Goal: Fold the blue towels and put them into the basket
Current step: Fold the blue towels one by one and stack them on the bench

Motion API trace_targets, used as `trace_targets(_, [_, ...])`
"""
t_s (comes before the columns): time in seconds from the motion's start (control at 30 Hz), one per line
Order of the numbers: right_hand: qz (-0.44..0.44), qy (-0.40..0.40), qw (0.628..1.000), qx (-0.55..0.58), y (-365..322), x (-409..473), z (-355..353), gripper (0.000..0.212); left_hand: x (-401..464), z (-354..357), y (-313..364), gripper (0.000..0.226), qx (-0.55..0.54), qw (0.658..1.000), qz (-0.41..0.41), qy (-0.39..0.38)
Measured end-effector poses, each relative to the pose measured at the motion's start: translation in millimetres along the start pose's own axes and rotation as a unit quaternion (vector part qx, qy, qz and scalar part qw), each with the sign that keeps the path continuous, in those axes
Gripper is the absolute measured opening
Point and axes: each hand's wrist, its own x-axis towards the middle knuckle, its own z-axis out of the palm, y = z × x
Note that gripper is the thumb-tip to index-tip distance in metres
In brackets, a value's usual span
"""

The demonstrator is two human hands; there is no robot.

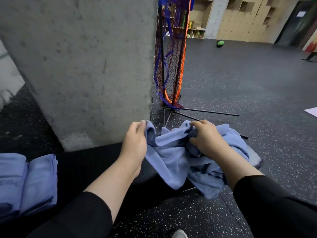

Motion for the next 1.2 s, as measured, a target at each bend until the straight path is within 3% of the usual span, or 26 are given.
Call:
trace_targets(0.2, [-0.052, 0.039, 0.993, 0.099, 6.7, 1.5, -0.4, 0.048, -2.4, 17.9, -12.3, 0.042, 0.226, 0.971, 0.020, -0.073])
trace_targets(0.23, [-0.060, 0.053, 0.991, 0.109, 6.7, 1.9, -1.4, 0.048, -2.7, 21.8, -13.0, 0.047, 0.292, 0.951, 0.023, -0.096])
trace_targets(0.3, [-0.069, 0.082, 0.987, 0.117, 7.0, 2.6, -4.7, 0.048, -1.1, 29.0, -18.3, 0.069, 0.449, 0.878, 0.035, -0.161])
trace_targets(0.37, [-0.079, 0.108, 0.982, 0.132, 6.7, 3.6, -8.4, 0.048, -0.9, 33.8, -23.7, 0.069, 0.516, 0.824, 0.016, -0.233])
trace_targets(0.43, [-0.090, 0.129, 0.977, 0.145, 7.0, 4.8, -11.4, 0.047, -0.6, 35.5, -32.5, 0.043, 0.477, 0.831, -0.015, -0.286])
trace_targets(0.5, [-0.098, 0.144, 0.973, 0.152, 7.8, 6.0, -13.2, 0.046, -2.1, 36.6, -34.7, 0.033, 0.411, 0.863, -0.029, -0.292])
trace_targets(0.6, [-0.110, 0.191, 0.961, 0.165, 10.4, 5.6, -17.5, 0.045, 2.5, 36.3, -26.3, 0.031, 0.224, 0.955, -0.008, -0.194])
trace_targets(0.67, [-0.113, 0.233, 0.949, 0.179, 10.5, 3.8, -23.2, 0.046, 2.7, 34.4, -13.9, 0.028, 0.062, 0.989, -0.016, -0.136])
trace_targets(0.77, [-0.118, 0.295, 0.926, 0.205, 7.2, 1.0, -34.9, 0.049, -0.9, 30.9, 3.8, 0.019, -0.105, 0.989, -0.041, -0.095])
trace_targets(0.9, [-0.141, 0.323, 0.910, 0.216, -1.0, -2.3, -46.8, 0.050, -1.7, 18.2, 25.1, 0.030, -0.210, 0.977, -0.032, -0.026])
trace_targets(1.1, [-0.149, 0.278, 0.924, 0.215, 0.4, -5.3, -42.7, 0.045, 1.0, -12.2, 58.6, 0.031, -0.277, 0.960, 0.026, 0.033])
trace_targets(1.2, [-0.117, 0.211, 0.955, 0.170, 15.2, 0.4, -27.8, 0.043, 8.3, -26.4, 61.3, 0.027, -0.227, 0.969, 0.063, 0.073])
